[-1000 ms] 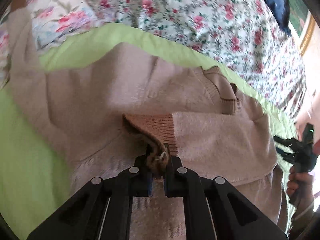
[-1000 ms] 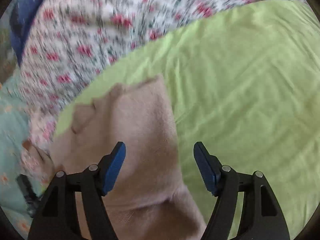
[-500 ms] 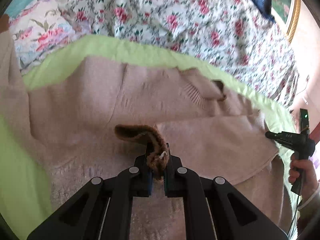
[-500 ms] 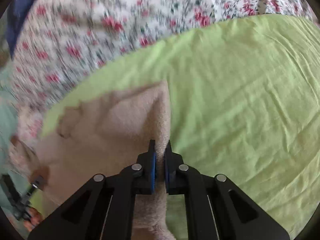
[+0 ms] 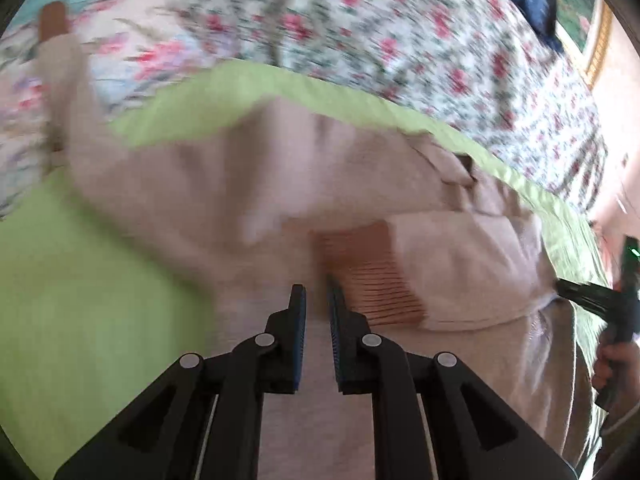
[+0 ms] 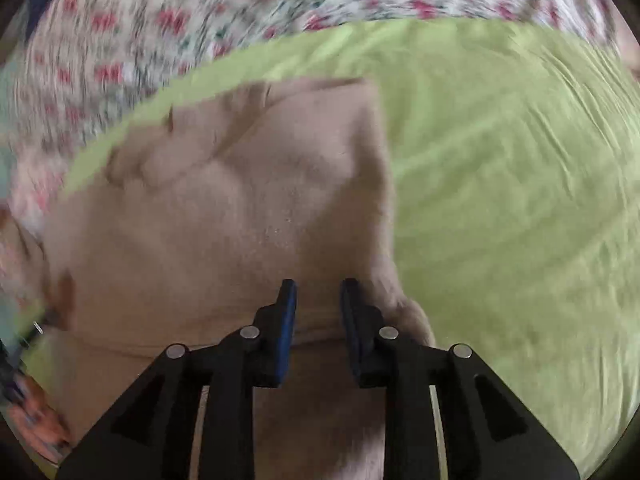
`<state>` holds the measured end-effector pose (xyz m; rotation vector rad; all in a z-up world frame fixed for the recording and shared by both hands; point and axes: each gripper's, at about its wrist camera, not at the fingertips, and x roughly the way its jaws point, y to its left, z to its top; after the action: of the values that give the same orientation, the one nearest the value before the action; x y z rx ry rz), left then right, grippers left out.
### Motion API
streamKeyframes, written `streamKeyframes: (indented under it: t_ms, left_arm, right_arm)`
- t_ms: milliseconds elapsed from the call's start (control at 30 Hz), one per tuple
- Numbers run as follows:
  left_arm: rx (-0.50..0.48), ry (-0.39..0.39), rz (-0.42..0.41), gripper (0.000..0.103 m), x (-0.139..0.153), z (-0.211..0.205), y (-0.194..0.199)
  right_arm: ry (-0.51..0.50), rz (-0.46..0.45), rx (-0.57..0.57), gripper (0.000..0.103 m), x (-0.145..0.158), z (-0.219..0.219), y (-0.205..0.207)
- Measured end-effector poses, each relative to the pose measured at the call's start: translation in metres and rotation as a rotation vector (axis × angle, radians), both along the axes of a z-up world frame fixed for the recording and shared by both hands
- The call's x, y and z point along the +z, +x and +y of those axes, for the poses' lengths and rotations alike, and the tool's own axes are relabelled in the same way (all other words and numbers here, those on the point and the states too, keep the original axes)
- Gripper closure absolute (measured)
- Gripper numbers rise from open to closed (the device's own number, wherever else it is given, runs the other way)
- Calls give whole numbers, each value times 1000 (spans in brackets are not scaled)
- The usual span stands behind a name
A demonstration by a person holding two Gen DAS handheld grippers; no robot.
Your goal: Fold small clothes
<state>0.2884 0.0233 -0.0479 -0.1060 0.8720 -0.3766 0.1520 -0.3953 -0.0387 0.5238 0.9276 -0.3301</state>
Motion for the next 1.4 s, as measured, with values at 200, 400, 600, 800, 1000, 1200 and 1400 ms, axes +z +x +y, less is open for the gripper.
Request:
streamKeyframes:
  t_ms: [200, 400, 600, 800, 1000, 1200, 1400]
  left_arm:
    - [194, 49, -75, 45, 34, 69, 32]
    - [318, 129, -118, 19, 73, 109, 120]
    - [449, 285, -66, 39, 61, 126, 195]
    - [399, 166, -121, 99, 73, 142, 173]
    - [205, 61, -239, 99, 106, 83, 96]
    - [-63, -20, -253, 99, 104, -24, 33]
    - [-308, -19, -187, 99, 65, -136, 0]
  right_arm:
    - [84, -164, 161, 49, 34, 57, -25]
    - [167, -152, 236, 49, 24, 95, -27]
    - [196, -131, 253, 49, 15, 103, -23]
    - [156, -163, 222, 49, 28, 95, -35]
    - [164, -213, 201, 49, 40, 92, -45]
    - [183, -243, 169, 49, 43, 85, -54]
    - [200, -274, 99, 49, 48, 63, -74]
